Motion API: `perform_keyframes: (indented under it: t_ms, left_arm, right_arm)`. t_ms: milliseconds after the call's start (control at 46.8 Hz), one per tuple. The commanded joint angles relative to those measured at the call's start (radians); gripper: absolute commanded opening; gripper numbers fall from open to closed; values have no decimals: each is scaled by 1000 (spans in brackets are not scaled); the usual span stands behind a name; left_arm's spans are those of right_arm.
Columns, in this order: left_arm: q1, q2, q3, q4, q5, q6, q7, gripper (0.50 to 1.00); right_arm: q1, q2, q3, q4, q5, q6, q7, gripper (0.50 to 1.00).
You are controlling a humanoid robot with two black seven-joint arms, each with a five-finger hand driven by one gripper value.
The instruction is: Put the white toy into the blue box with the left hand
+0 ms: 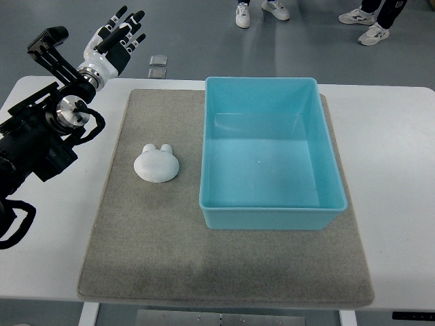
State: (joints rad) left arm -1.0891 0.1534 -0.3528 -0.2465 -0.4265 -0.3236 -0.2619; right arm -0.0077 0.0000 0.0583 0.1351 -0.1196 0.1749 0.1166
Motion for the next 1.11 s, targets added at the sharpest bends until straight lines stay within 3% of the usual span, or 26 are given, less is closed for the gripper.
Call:
perform_keyframes:
  t_ms: [0, 598, 918, 1089]
  left_arm:
    - [8, 0, 0, -2, 0, 0, -2, 992]
    - [14, 11, 18, -13, 21, 3, -19, 981]
    - [5, 23, 18, -89, 340, 64, -20, 975]
    - [-9, 97, 21, -192, 488, 70, -16, 973]
  right_arm:
    - [0, 0, 0, 1, 0, 0, 0, 936]
    - [0, 0, 0, 0, 0, 0, 0, 936]
    - [0, 0, 0, 0, 0, 0, 0, 936]
    - [0, 0, 0, 0, 0, 0, 0, 936]
